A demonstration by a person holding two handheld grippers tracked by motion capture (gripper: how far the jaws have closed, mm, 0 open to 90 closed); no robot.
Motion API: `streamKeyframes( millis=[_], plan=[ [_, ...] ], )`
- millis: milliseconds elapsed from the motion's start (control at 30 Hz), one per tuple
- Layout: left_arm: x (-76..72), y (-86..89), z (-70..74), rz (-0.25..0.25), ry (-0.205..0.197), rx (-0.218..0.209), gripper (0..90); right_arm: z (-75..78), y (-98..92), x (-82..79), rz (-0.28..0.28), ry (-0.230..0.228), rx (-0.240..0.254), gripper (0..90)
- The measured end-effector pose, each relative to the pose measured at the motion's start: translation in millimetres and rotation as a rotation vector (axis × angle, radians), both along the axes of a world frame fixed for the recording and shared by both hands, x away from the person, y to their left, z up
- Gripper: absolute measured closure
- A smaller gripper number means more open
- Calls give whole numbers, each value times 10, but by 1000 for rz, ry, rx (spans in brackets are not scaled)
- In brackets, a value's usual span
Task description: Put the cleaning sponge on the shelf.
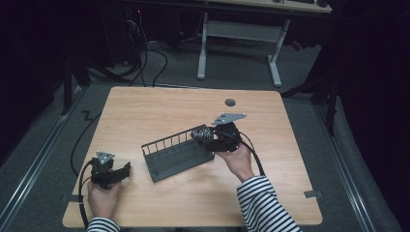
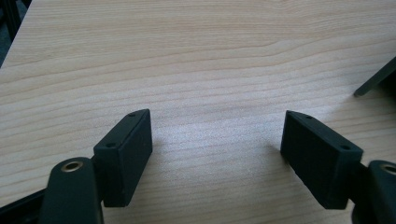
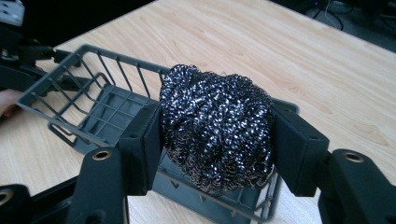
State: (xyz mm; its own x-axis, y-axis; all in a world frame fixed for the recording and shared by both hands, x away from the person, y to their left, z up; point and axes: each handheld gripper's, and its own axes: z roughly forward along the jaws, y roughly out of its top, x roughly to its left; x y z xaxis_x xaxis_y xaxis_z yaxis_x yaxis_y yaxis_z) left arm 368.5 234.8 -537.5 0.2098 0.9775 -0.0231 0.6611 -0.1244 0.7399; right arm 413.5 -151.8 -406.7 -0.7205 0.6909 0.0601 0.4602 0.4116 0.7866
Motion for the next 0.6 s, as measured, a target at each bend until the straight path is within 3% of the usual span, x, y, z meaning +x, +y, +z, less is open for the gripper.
streamKeyframes(
  millis=[600],
  plan=[
    [-1,8,1,0,0,-7,253,-289,278,220,4,75,-104,389]
  ],
)
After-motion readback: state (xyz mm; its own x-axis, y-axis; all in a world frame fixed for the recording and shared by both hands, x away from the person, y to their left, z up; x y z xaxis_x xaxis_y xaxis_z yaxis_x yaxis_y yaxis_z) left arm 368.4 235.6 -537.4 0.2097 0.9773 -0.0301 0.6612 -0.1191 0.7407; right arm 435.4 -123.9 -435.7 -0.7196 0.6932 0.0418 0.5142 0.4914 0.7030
